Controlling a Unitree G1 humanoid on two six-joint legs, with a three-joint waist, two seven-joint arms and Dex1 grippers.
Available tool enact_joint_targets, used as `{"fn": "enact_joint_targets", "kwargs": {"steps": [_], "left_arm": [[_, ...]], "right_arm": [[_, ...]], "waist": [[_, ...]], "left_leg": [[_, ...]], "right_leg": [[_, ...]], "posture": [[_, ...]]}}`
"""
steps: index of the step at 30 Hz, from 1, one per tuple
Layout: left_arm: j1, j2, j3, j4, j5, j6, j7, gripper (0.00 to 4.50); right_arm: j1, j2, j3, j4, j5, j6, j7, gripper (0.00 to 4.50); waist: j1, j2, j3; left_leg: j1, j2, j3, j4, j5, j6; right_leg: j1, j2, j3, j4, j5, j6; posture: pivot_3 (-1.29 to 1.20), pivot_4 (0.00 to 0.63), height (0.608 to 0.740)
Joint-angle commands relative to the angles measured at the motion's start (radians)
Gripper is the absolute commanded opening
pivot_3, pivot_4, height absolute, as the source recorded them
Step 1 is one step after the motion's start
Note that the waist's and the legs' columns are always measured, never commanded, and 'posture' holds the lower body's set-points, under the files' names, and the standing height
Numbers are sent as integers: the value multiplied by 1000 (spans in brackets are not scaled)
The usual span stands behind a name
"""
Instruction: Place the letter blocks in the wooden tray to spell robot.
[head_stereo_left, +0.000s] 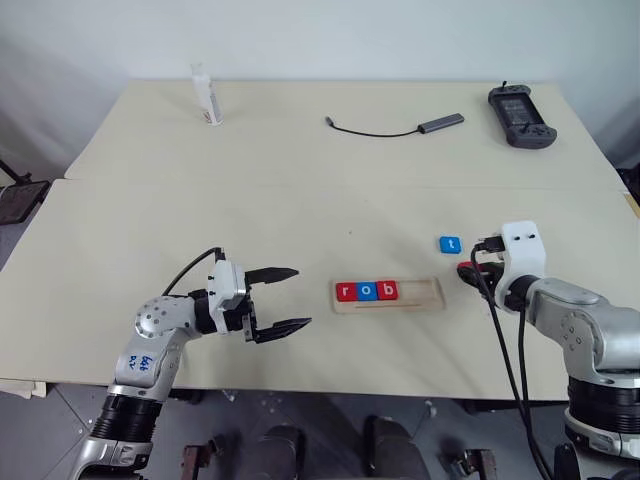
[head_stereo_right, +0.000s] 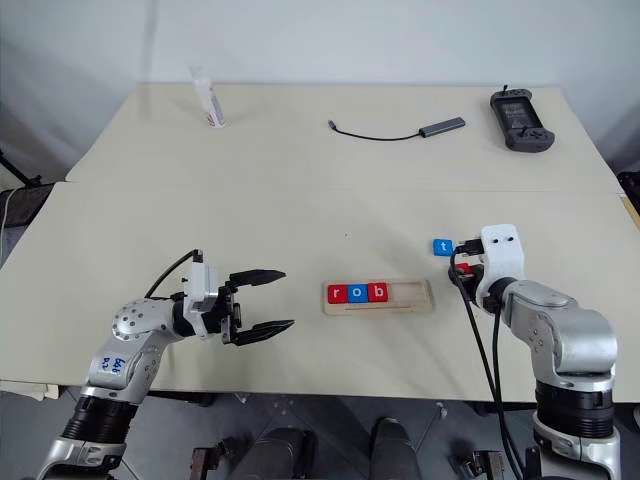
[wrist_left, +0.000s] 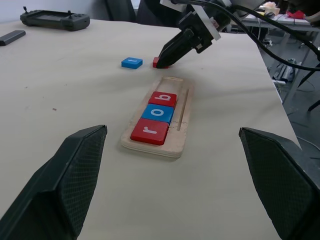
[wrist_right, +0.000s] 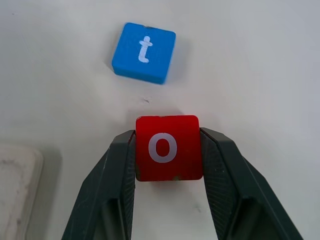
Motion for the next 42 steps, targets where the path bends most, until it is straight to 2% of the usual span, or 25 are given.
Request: {"fn": "enact_joint_targets", "kwargs": {"steps": [1, 8, 9, 13, 15, 16, 20, 22, 25, 27, 32, 35, 42], "left_arm": [[-21, -14, -16, 17, -3, -13, -20, 4500], [-39, -27, -42, 33, -9, 3, -56, 4500], [-40, -27, -42, 34, -9, 4, -59, 4500], [-47, -24, -35, 41, -6, 0, -65, 4500], [-47, -24, -27, 40, -5, -6, -59, 4500], [-46, -24, -24, 37, -6, -8, -55, 4500], [-43, -25, -20, 30, -5, -9, -48, 4500], [-39, -23, -15, 22, -4, -10, -42, 4500], [-27, -16, -9, 7, -6, -10, -37, 4500], [-25, -15, -5, 3, -3, -20, -32, 4500], [-23, 0, 3, -35, -14, -9, -25, 4500], [-19, 18, 0, -51, -18, 1, -36, 4500], [11, 28, 4, -97, -21, 18, -17, 4500]], "right_arm": [[27, 25, -80, -153, 15, 103, -30, 1458], [123, 112, -115, -308, -2, 192, -61, 1458], [136, 117, -109, -316, -4, 184, -61, 2193], [160, 85, -83, -336, 45, 174, 11, 3475], [166, -8, -82, -335, 77, 81, 119, 4231], [182, -72, -82, -322, 85, -3, 198, 4448], [299, -289, -55, -238, 46, -321, 457, 4448], [357, -426, -34, -103, -10, -594, 679, 4448], [282, -533, 33, 159, -34, -817, 878, 4448], [218, -558, 98, 296, -76, -947, 949, 4448], [39, -564, 257, 593, -175, -1185, 1119, 4448], [-43, -541, 324, 686, -200, -1244, 1185, 4448], [-162, -450, 397, 807, -249, -1304, 1190, 4448]], "waist": [[-1, 0, 0], [-5, 0, 0], [-5, 0, 0], [-5, 0, 0], [-6, 0, 0], [-4, 0, 0], [-1, -1, 0], [0, -2, 0], [-7, -3, 1], [-18, -3, 1], [-27, -3, 1], [-27, -2, 1], [-23, -2, 1]], "left_leg": [[0, 0, 0, 0, 0, 0], [0, 0, 1, 0, 0, 0], [0, 0, 1, 0, 0, 0], [0, 0, 1, 0, 0, 0], [0, 0, 1, 0, 0, 0], [0, 0, 1, 0, 0, 0], [0, 0, 2, 0, 0, 1], [0, 0, 2, -1, 0, 1], [2, -1, 5, 0, 0, 3], [5, 1, 6, 0, -1, 3], [4, 2, 4, 0, -1, 2], [4, 1, 4, 0, -1, 2], [3, 2, 3, 0, -1, 2]], "right_leg": [[0, 0, 0, 0, 0, 0], [-1, 1, 1, 1, 0, 0], [-1, 0, 1, 1, 0, 0], [-1, 0, 1, 0, 0, 0], [-2, 0, 2, 0, 0, 0], [-2, 0, 1, 0, 0, 0], [-1, 1, 1, 0, 0, 0], [0, 1, 0, -1, 0, 0], [3, 0, 1, -3, 2, 3], [8, 1, 1, -11, 2, 4], [7, 1, 0, -11, 2, 4], [6, 1, 0, -12, 2, 4], [6, 0, -1, -12, 2, 4]], "posture": [[0, 150, 740], [0, 150, 740], [0, 150, 740], [0, 150, 740], [0, 150, 740], [0, 150, 740], [0, 150, 740], [0, 150, 740], [0, 150, 740], [0, 150, 740], [0, 150, 740], [0, 150, 740], [0, 150, 740]]}}
